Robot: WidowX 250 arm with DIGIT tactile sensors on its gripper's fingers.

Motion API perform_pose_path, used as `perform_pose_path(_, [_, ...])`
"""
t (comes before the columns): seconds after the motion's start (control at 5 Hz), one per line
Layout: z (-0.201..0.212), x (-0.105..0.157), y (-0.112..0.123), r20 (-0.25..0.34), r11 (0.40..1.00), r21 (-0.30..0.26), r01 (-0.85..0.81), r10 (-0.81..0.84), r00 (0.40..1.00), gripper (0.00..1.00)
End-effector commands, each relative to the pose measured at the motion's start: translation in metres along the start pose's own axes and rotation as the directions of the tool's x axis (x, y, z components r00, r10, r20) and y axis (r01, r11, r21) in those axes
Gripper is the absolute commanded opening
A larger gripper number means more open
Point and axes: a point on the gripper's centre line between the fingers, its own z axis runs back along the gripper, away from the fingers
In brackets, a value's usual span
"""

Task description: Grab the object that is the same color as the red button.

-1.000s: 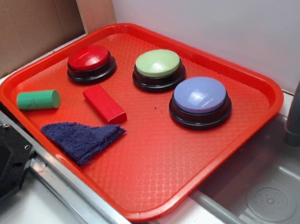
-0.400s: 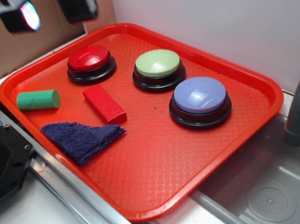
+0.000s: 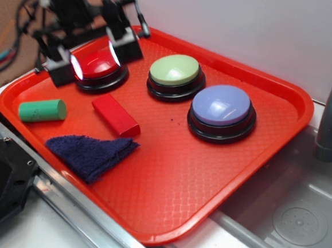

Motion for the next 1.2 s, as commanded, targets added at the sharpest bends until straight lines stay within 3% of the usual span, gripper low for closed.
perform_pose_path(0.0, [-0.045, 0.009, -0.004, 0.054, 0.998, 0.031, -0.054, 0.052, 0.997, 1.00])
perform_pose_path(0.4, [-0.073, 0.013, -0.001, 0.083, 0.991, 0.076, -0.112, 0.106, 0.991, 1.00])
perform_pose_path(0.6, [-0.077, 0.010, 0.000, 0.071, 0.991, 0.050, -0.122, 0.118, 0.991, 1.00])
perform_pose_path(0.8, [-0.083, 0.008, 0.000, 0.090, 0.991, 0.059, -0.119, 0.113, 0.989, 0.09])
perform_pose_path(1.0, [-0.079, 0.010, -0.002, 0.084, 0.992, 0.053, -0.113, 0.108, 0.991, 0.00])
